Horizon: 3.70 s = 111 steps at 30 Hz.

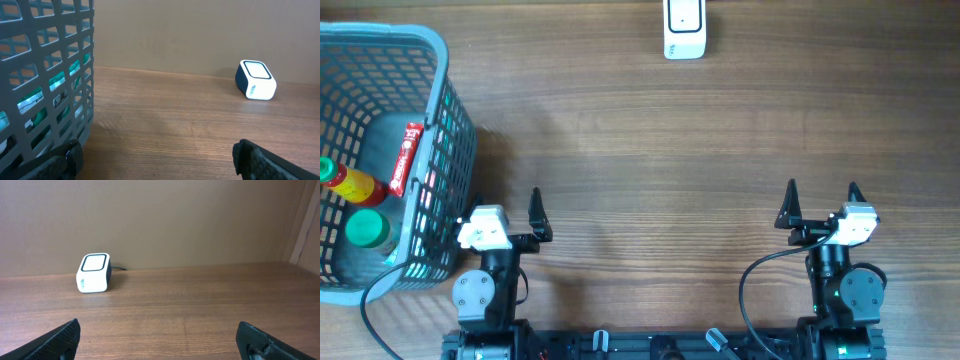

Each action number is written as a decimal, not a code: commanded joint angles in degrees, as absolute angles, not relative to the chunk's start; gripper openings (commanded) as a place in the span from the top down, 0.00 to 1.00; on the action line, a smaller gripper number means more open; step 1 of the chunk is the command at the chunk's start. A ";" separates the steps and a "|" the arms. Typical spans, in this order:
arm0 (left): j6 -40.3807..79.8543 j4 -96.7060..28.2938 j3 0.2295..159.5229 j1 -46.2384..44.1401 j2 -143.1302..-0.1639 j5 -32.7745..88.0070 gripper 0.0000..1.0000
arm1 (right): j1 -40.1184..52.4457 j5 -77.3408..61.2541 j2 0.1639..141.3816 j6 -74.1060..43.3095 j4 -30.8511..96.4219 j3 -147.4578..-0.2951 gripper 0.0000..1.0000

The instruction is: Scan the item barcode

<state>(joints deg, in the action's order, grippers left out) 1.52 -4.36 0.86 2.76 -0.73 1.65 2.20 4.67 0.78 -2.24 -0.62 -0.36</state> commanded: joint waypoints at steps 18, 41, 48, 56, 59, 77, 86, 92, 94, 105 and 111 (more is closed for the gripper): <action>0.43 -4.27 0.32 0.21 -0.36 2.09 0.00 | 5.41 3.75 0.43 -1.61 -0.75 -0.30 0.00; 0.47 -4.21 0.32 0.21 -0.36 2.98 0.00 | 5.41 3.75 0.43 -1.61 -0.75 -0.30 0.00; 0.47 -2.76 0.32 0.21 -0.38 12.91 0.00 | 5.41 3.77 0.43 -1.61 -0.75 -0.30 0.00; 3.73 -2.31 4.51 0.21 -0.38 19.94 0.00 | 5.41 3.75 0.43 -1.61 -0.75 -0.30 0.00; 5.63 -2.33 7.75 0.21 -0.38 19.92 0.00 | 5.41 3.75 0.43 -1.61 -0.75 -0.30 0.00; 11.00 -4.12 33.34 0.21 -22.13 19.86 0.00 | 5.41 3.75 0.43 -1.58 -0.75 -0.30 0.00; 12.91 -27.31 65.30 0.21 -44.93 19.66 0.00 | 5.41 3.75 0.43 -1.61 -0.75 -0.30 0.00; 12.88 -37.65 78.41 0.21 -53.04 21.15 0.00 | 5.41 3.75 0.43 -1.61 -0.75 -0.30 0.00; 12.91 -41.01 78.39 0.21 -52.99 24.23 0.00 | 5.41 3.75 0.43 -1.63 -0.75 -0.30 0.00; 14.94 -42.74 78.41 0.27 -53.10 14.39 0.00 | 5.41 3.75 0.43 -1.61 -0.75 -0.30 0.00; 23.46 -43.44 82.39 1.28 -55.35 -8.03 0.00 | 5.41 3.75 0.43 -1.61 -0.75 -0.30 0.00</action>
